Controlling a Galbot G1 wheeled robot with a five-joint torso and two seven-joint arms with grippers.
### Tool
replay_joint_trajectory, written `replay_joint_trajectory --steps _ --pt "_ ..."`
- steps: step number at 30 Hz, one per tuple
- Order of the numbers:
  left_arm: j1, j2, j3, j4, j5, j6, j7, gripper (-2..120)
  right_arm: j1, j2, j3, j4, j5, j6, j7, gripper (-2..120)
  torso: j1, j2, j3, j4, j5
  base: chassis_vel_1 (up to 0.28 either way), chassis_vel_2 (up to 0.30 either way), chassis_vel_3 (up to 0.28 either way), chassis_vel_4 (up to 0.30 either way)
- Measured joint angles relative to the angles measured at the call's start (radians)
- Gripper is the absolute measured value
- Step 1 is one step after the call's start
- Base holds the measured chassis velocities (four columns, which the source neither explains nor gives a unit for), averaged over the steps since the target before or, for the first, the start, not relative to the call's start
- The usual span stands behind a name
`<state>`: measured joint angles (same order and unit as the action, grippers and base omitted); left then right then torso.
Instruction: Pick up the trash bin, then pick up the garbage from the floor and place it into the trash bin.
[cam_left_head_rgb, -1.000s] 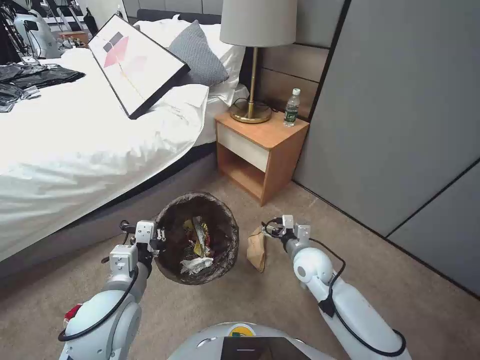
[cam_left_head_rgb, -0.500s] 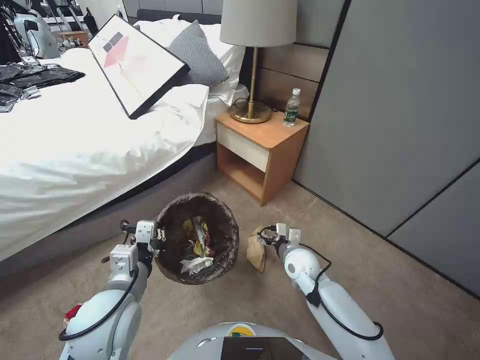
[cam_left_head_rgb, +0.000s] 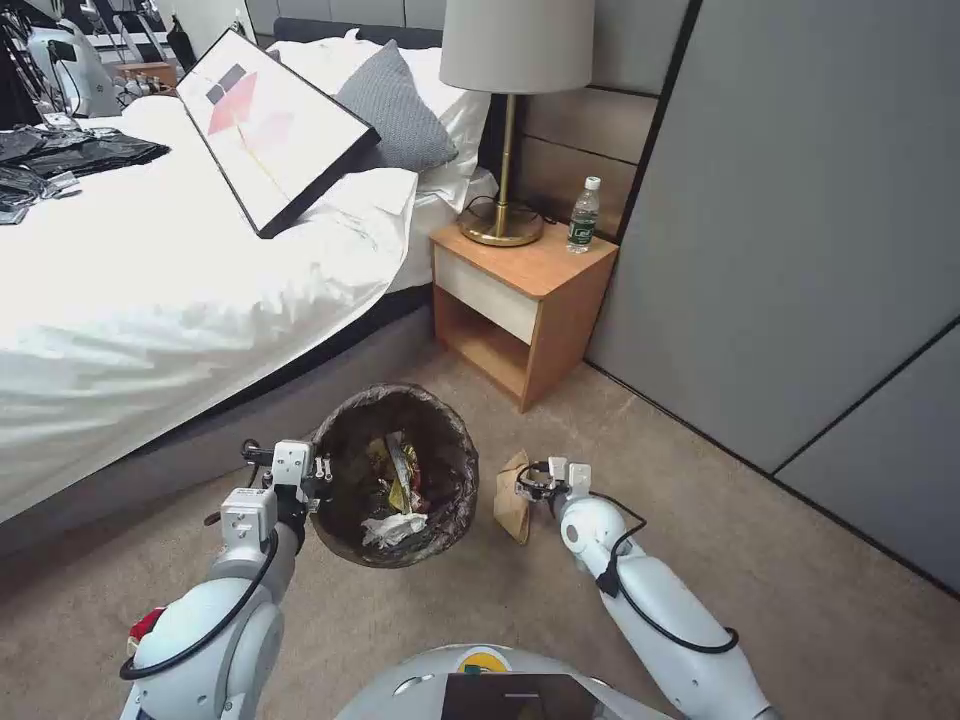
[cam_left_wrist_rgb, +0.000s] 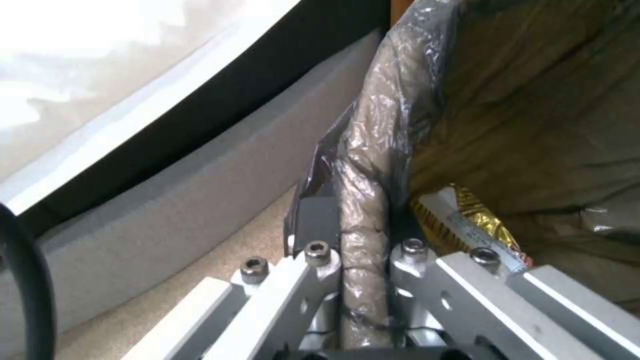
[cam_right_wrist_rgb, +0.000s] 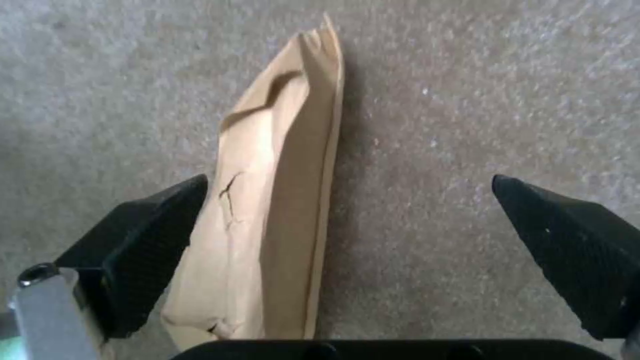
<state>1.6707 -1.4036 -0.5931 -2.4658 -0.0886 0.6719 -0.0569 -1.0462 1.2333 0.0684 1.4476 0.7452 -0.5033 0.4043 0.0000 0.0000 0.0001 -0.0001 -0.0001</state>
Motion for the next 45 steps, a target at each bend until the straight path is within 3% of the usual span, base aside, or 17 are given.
replay_joint_trajectory --steps 27,33,37,40,45 --pt "-0.003 -0.003 -0.004 0.001 -0.001 -0.001 0.003 2 0.040 0.056 -0.021 -0.123 -0.044 0.004 -0.043 99 0.000 0.000 0.000 0.0001 0.0001 0.000 0.000 0.000 0.000" --pt "-0.004 -0.005 -0.002 0.001 -0.001 -0.002 0.003 2 0.040 0.063 -0.021 -0.139 -0.046 0.008 -0.065 65 0.000 0.000 0.000 0.0001 0.0000 0.000 0.000 0.000 0.000" --pt "-0.004 -0.005 -0.002 0.001 -0.001 -0.002 0.003 2 0.041 0.067 -0.020 -0.147 -0.050 0.010 -0.069 56 0.000 0.000 0.000 0.0001 0.0001 0.000 0.000 0.000 0.000" --pt "-0.004 -0.003 -0.002 0.001 -0.002 -0.002 0.003 2 0.043 0.070 -0.020 -0.152 -0.054 0.014 -0.074 41 0.000 0.000 0.000 0.0001 0.0001 0.000 0.000 0.000 0.000" --pt "-0.004 -0.002 -0.002 0.003 -0.002 -0.002 0.003 2 0.041 0.070 -0.020 -0.152 -0.056 0.016 -0.077 25 0.000 0.000 0.000 0.0001 0.0001 0.000 0.000 0.000 0.000"
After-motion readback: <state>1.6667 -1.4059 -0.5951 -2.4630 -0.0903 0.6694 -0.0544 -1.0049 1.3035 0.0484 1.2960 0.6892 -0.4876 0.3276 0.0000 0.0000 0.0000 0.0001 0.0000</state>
